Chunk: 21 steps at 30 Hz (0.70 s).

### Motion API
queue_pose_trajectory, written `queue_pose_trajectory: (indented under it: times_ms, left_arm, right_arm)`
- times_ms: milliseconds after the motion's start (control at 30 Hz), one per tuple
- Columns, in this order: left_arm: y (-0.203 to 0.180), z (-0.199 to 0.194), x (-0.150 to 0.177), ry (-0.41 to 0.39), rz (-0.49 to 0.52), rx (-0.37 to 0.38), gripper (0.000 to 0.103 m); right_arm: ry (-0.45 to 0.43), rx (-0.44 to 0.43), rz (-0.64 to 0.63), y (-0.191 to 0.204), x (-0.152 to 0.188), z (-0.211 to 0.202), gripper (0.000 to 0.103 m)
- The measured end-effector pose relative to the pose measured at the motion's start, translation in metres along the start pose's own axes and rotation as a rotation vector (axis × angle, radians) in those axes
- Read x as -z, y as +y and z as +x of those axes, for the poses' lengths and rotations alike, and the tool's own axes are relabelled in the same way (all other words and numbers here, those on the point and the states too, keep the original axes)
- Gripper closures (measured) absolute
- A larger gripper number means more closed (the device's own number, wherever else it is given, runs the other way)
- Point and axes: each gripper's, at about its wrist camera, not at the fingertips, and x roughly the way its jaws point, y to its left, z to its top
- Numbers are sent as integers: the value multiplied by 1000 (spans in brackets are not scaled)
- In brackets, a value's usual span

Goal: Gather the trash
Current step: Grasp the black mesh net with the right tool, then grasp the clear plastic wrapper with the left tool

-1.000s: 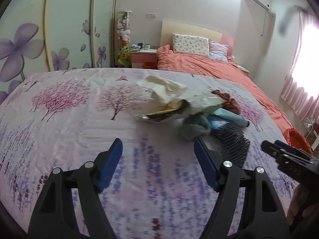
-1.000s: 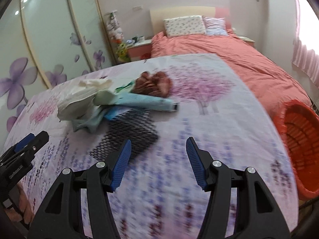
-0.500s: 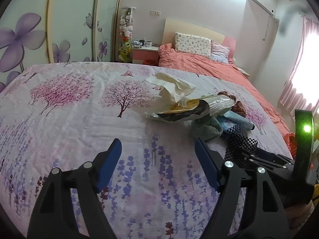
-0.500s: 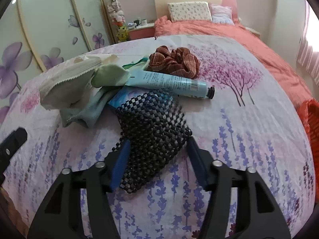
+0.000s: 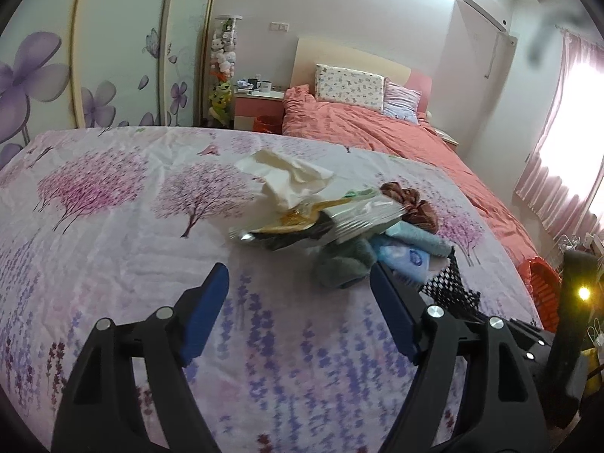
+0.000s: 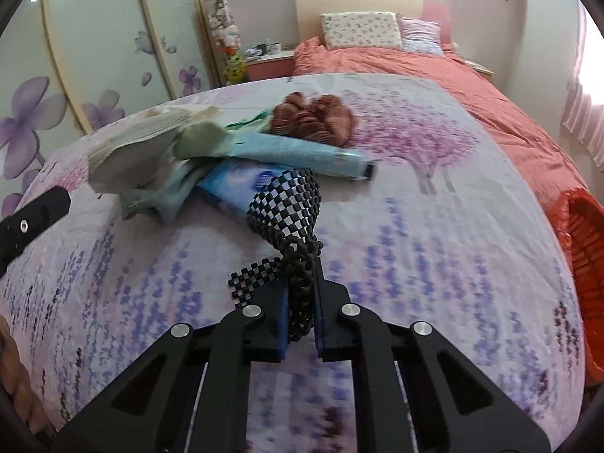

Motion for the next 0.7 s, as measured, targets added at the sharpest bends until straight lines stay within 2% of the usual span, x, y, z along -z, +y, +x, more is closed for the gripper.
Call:
queue_pose_trajectory:
  times_ms: [367,467,567,633,700]
  left_arm:
    - [-37,45,-23,38,97,-87,26]
    - [-41,52,-26,38,120,-91,30]
    - [-41,58,-28,52,133,-63,45]
    - [-40,61,-29,66,125,-34,61]
    - [-39,62,-28,75,114,5,73]
  right_arm:
    - [8,2,70,-31,1,-3,92]
    - [14,-2,79,-36,1,-1,92]
    - [20,-11,94,-40,1,1,92]
    - [20,-13,96,-41,1,1,92]
    - [20,-13,95,-41,1,1,92]
